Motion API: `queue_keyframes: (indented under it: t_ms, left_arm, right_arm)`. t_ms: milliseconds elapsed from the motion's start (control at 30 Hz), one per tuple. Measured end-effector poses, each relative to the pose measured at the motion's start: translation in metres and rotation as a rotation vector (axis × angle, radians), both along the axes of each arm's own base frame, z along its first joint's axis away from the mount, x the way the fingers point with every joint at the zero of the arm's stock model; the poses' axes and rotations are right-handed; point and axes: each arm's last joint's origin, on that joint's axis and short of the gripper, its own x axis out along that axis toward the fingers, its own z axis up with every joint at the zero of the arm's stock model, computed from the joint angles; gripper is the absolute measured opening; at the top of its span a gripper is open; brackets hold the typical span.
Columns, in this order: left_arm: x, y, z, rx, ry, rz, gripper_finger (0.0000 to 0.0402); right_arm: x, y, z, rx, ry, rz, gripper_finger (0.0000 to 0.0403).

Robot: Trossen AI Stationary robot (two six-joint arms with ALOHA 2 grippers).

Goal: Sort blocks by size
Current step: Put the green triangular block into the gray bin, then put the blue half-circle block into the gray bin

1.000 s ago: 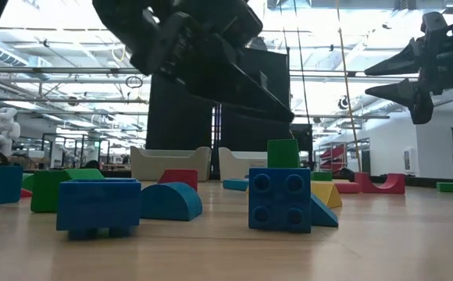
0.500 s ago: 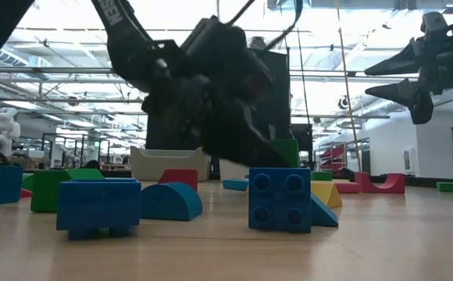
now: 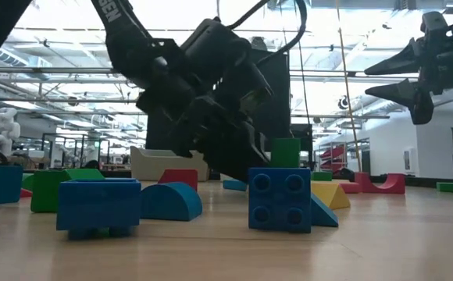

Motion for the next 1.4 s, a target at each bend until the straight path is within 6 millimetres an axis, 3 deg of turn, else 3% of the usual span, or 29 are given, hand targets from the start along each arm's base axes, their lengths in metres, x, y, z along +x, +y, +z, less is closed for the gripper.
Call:
queue_keyframes:
  t_ms: [133, 333, 500, 667, 833, 1033, 1133, 1267, 1400]
  left_arm:
    - [-0.009, 0.007, 0.023, 0.067, 0.044, 0.068, 0.0079]
    - [-0.027, 0.038, 0.083, 0.106, 0.014, 0.255, 0.0079]
    - [-0.063, 0.093, 0.136, 0.199, -0.001, 0.58, 0.0079]
    - [-0.104, 0.163, 0.166, 0.261, -0.018, 0.882, 0.0079]
    - [-0.133, 0.216, 0.157, 0.222, 0.083, 1.005, 0.0079]
    - [-0.143, 0.243, 0.124, 0.17, 0.268, 1.012, 0.0083]
    - [-0.143, 0.245, 0.116, 0.22, 0.313, 0.946, 0.0151]
    - [-0.142, 0.243, 0.121, 0.269, 0.285, 0.891, 0.0261]
    - [-0.148, 0.234, 0.133, 0.227, 0.271, 0.858, 0.032]
  right_arm:
    - [0.0, 0.0, 0.0, 0.005, -0.002, -0.001, 0.0194]
    - [0.0, 0.0, 0.0, 0.005, 0.003, -0.008, 0.0194]
    - [0.002, 0.0, -0.002, 0.001, 0.021, -0.01, 0.0194]
    - [0.004, 0.001, -0.004, -0.005, 0.049, -0.01, 0.0194]
    - [0.006, 0.001, -0.006, -0.011, 0.077, -0.011, 0.0194]
    - [0.006, 0.001, -0.007, 0.015, 0.076, -0.011, 0.0194]
    - [0.006, 0.001, -0.006, 0.019, 0.07, -0.011, 0.0194]
    - [0.006, 0.001, -0.006, 0.02, 0.069, -0.011, 0.0194]
    - [0.006, 0.001, -0.006, 0.02, 0.069, -0.011, 0.0194]
